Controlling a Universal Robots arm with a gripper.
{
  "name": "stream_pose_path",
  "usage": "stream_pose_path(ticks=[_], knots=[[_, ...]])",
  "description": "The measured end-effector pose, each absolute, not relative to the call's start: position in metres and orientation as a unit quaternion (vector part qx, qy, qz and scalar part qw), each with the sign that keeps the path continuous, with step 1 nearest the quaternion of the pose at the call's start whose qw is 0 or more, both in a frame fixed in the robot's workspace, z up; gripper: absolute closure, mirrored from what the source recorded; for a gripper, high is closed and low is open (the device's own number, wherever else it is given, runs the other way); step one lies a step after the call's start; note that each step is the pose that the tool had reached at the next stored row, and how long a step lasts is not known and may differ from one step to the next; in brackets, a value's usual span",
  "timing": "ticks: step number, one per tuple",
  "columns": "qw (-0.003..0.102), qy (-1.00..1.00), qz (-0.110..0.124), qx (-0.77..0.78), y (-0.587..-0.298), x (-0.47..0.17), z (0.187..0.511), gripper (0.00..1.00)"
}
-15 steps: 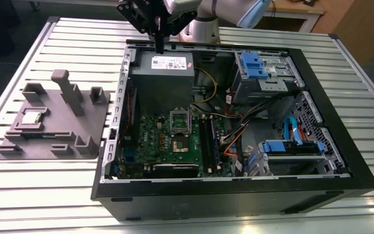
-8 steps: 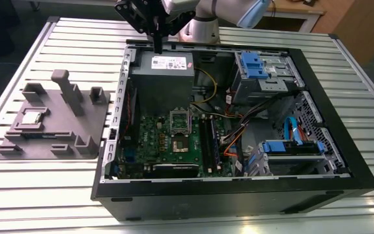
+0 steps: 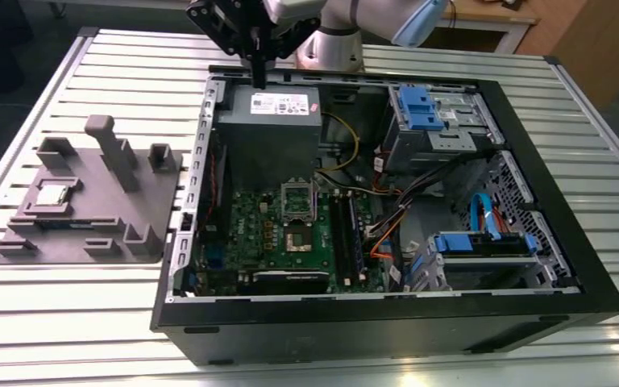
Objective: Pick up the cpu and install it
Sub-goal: 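Reach for the cpu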
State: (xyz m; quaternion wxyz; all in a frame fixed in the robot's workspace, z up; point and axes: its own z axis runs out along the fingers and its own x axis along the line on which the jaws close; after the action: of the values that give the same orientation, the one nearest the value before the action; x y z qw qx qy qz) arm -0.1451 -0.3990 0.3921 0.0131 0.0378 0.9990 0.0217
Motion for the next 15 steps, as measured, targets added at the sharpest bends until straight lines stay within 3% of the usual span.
stream_pose_path(ticks=[15], knots=[[0.013, 0.999, 0.022, 0.038, -0.3989, -0.1507, 0.3913, 0.90]])
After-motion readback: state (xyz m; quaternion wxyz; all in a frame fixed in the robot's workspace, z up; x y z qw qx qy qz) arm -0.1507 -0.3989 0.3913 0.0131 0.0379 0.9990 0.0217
